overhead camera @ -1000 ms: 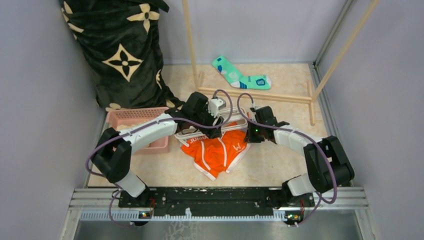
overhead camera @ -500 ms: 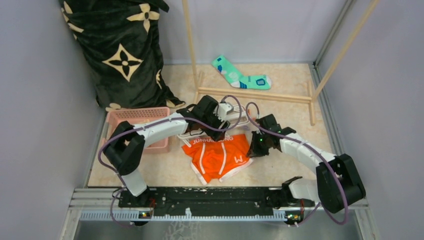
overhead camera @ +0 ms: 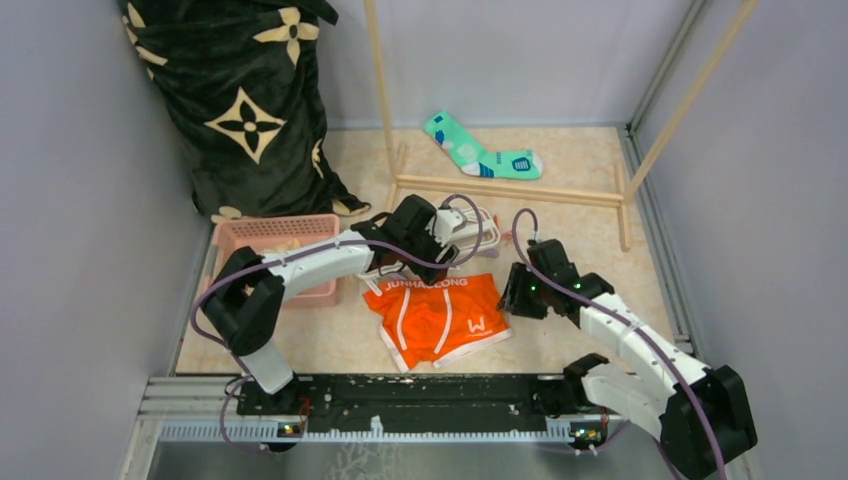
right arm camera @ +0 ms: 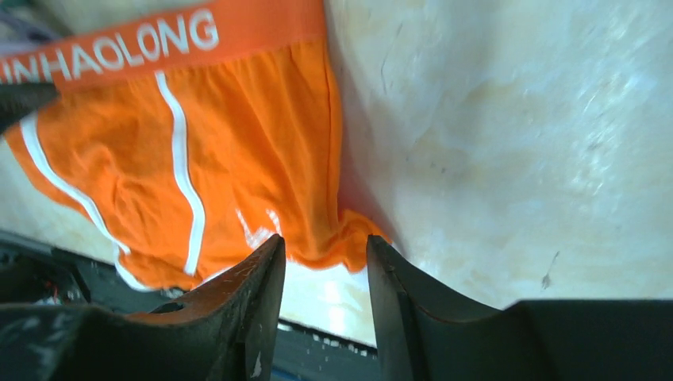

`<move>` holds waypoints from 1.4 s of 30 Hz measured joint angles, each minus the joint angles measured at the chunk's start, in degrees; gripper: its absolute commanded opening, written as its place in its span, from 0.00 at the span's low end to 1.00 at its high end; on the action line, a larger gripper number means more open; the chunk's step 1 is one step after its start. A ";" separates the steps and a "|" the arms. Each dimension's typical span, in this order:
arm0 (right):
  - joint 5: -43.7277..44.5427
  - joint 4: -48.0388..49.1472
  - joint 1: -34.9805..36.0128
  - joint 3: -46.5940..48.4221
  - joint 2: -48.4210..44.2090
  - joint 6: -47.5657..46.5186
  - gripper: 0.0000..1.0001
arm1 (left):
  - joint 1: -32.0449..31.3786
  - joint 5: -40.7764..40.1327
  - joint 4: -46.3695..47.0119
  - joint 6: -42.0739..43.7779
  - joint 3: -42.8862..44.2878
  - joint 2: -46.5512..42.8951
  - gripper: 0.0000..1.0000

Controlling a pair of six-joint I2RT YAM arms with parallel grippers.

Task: Clip the underwear to the hanger
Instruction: Adjust the underwear at the center of the board.

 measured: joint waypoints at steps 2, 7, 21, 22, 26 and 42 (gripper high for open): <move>2.64 0.94 0.02 0.74 -0.33 0.66 0.46 | 0.02 0.55 -0.07 -0.11 -1.46 -1.84 0.75; 4.72 7.13 -2.69 2.75 4.48 -0.28 0.47 | 0.02 2.67 0.02 -0.24 -2.45 -6.08 0.75; -10.32 23.80 -9.14 2.93 23.85 -5.66 0.39 | 0.02 4.22 0.66 -0.39 -2.78 -8.07 0.74; -10.62 24.37 -9.16 2.89 24.57 -5.62 0.35 | 0.02 4.22 0.63 -0.42 -2.78 -8.07 0.74; -11.28 25.77 -9.33 2.40 25.38 -5.14 0.19 | 0.02 4.22 0.59 -0.90 -2.78 -8.07 0.74; 1.70 21.03 -9.38 -0.66 12.79 -7.30 0.00 | 0.02 5.68 0.63 -1.51 -4.39 -8.04 0.74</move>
